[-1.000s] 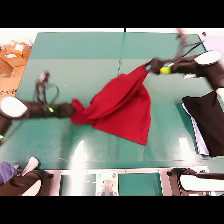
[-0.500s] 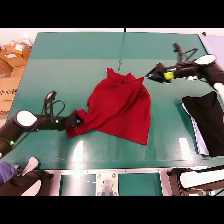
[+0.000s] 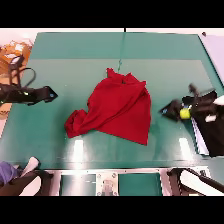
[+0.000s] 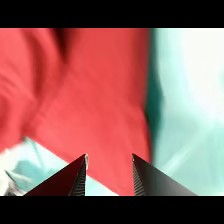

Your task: Fold the shirts.

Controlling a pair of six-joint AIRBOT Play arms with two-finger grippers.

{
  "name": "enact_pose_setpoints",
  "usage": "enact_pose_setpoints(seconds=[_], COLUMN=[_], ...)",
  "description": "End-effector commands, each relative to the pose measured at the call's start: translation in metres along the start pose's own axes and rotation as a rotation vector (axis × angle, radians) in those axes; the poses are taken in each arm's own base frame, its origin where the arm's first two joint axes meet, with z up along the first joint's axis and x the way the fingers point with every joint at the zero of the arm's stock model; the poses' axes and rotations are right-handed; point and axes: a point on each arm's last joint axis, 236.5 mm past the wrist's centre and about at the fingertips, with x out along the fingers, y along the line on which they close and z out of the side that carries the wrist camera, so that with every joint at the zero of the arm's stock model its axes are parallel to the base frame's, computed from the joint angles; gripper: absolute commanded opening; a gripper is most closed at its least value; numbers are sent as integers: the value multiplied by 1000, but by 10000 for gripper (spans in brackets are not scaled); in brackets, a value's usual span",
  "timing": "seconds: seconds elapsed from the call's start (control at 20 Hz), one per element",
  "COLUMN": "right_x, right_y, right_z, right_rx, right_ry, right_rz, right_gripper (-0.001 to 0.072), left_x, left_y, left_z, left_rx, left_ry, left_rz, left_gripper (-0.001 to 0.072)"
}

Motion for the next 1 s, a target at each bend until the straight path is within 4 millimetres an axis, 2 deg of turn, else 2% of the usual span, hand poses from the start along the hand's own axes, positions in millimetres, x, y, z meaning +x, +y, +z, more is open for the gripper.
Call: enact_pose_setpoints(seconds=[0.0, 0.15, 0.3, 0.35, 0.4, 0.45, 0.5, 0.55, 0.65, 0.75, 0.8, 0.85, 0.95], right_x=[49, 73, 88, 93, 96, 93, 84, 68, 14, -65, -100, -121, -128], right_y=[-41, -44, -22, -12, -2, 3, 3, -3, -34, -80, -99, -110, -121], right_z=[-76, -100, -103, -101, -98, -93, -86, -77, -45, -2, 10, 16, 14], right_rx=[88, 45, 11, -3, -42, -87, -120, -131, -99, 41, 138, 201, 238], right_ry=[110, 145, 133, 116, 101, 99, 107, 124, 82, -101, -187, -236, -248], right_rz=[-54, -90, -50, -32, -8, -5, -27, -77, -261, -507, -582, -597, -588], right_gripper=[342, 342, 338, 295, 96, 15, 15, 14, 14, 15, 15, 15, 15], left_x=[6, 32, 45, 46, 46, 46, 46, 46, 46, 47, 47, 47, 47], left_y=[18, 20, 17, 18, 17, 18, 18, 17, 17, 18, 18, 18, 15], left_z=[-10, -33, -36, -34, -32, -31, -30, -31, -30, -29, -28, -29, -27], left_rx=[-72, -88, -112, -105, -95, -93, -93, -93, -93, -94, -95, -95, -100], left_ry=[121, 261, 295, 283, 273, 268, 268, 269, 268, 264, 259, 260, 255], left_rz=[-135, -210, -264, -261, -268, -266, -265, -267, -267, -265, -262, -264, -276], left_gripper=[634, 633, 634, 634, 634, 634, 634, 634, 634, 634, 634, 634, 634])
